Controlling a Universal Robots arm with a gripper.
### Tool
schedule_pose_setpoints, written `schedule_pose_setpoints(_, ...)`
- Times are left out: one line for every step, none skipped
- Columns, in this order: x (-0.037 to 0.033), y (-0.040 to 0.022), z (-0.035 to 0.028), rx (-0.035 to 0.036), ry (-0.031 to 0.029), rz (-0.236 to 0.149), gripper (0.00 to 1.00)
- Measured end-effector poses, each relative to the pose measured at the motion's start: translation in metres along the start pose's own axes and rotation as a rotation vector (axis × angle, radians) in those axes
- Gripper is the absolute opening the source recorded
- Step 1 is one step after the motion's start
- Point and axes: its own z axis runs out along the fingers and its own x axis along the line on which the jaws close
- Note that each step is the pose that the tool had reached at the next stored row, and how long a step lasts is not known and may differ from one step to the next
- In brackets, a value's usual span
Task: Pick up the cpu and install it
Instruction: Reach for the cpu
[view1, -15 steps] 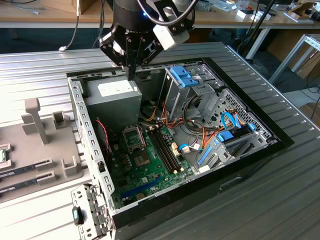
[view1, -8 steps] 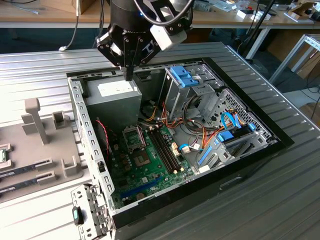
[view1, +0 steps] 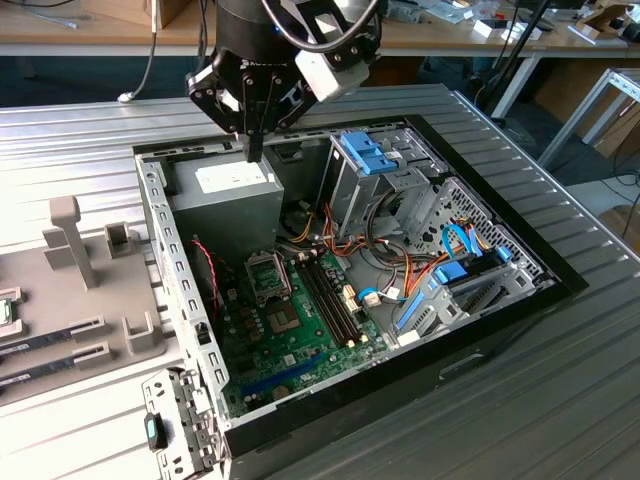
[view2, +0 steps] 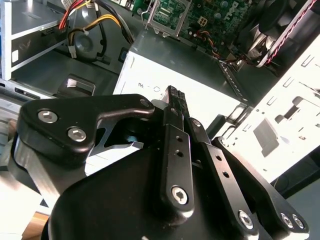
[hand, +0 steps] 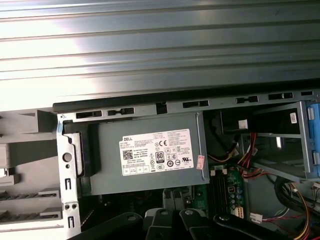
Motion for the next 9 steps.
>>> schedule_pose_setpoints(0.0004, 0.0, 0.0, 0.0, 0.0, 0.0, 0.11)
schedule_pose_setpoints(0.001, -0.0001, 0.0, 0.0, 0.0, 0.0, 0.11)
schedule_pose_setpoints(0.0015, -0.0001, 0.0, 0.0, 0.0, 0.0, 0.11)
schedule_pose_setpoints(0.002, -0.0001, 0.0, 0.0, 0.0, 0.0, 0.11)
schedule_pose_setpoints(0.0024, -0.0002, 0.0, 0.0, 0.0, 0.0, 0.11)
schedule_pose_setpoints(0.003, -0.0002, 0.0, 0.0, 0.0, 0.0, 0.11)
schedule_pose_setpoints(0.0034, -0.0002, 0.0, 0.0, 0.0, 0.0, 0.11)
schedule_pose_setpoints(0.0039, -0.0003, 0.0, 0.0, 0.0, 0.0, 0.11)
schedule_pose_setpoints(0.0043, -0.0003, 0.0, 0.0, 0.0, 0.0, 0.11)
